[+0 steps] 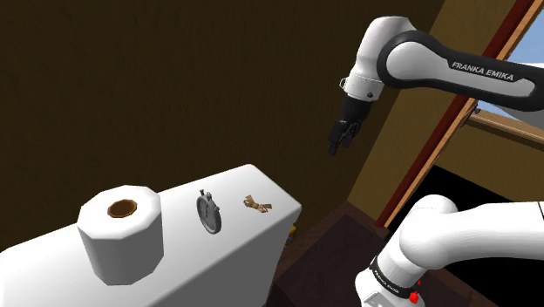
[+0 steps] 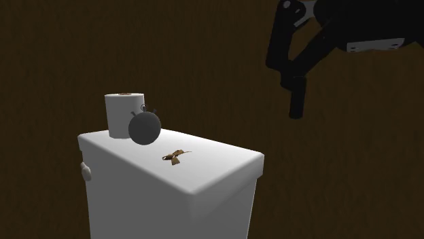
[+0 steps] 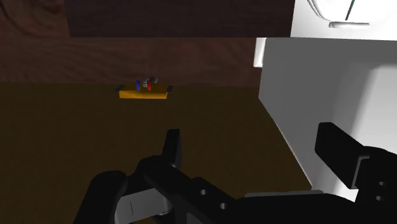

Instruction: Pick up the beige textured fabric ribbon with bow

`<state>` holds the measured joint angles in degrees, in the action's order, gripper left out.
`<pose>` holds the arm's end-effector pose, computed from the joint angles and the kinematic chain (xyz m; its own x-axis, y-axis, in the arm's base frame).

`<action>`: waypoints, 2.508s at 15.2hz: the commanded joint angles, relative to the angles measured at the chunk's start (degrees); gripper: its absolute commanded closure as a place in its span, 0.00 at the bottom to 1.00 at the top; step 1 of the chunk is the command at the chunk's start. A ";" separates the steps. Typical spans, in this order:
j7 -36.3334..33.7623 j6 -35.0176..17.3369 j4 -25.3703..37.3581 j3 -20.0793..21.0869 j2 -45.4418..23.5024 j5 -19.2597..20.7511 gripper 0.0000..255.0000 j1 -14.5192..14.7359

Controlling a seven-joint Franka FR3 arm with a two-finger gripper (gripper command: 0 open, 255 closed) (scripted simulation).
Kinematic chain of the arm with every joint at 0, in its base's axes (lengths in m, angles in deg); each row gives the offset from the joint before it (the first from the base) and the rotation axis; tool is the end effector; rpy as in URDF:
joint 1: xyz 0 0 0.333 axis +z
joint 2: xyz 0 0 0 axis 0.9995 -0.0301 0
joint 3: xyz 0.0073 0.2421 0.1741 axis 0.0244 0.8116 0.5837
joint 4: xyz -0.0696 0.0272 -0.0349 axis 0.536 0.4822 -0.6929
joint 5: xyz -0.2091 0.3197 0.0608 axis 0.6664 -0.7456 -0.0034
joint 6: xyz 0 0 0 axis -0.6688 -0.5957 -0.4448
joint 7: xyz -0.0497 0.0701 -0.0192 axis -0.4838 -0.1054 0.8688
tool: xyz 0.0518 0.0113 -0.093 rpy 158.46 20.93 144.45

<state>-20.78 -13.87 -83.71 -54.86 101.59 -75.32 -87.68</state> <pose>0.3005 0.0372 0.5685 0.9990 0.0426 -0.0121 0.0421 -0.9983 -0.0401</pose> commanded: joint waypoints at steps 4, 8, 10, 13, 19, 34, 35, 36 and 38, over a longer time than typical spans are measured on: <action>-5.34 -2.10 -0.26 4.66 -0.77 -2.60 0.00 0.96; -12.42 -5.19 0.54 10.98 -3.17 -5.57 0.00 1.90; -15.97 -6.81 1.43 14.18 -4.93 -6.72 0.00 2.16; -21.35 -9.28 3.39 19.04 -8.23 -7.90 0.00 2.18; -32.72 -13.98 9.47 29.19 -17.04 -7.59 0.00 0.68; -42.71 -22.63 10.63 38.59 -26.46 -4.16 1.00 -1.71; -42.69 -22.68 10.59 38.59 -26.46 -4.16 1.00 -1.71; -42.72 -22.67 10.64 38.61 -26.50 -4.13 1.00 -1.72; -42.70 -22.56 10.82 38.59 -26.58 -4.07 1.00 -1.78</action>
<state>-63.46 -36.74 -72.46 -16.23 75.14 -79.54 -89.36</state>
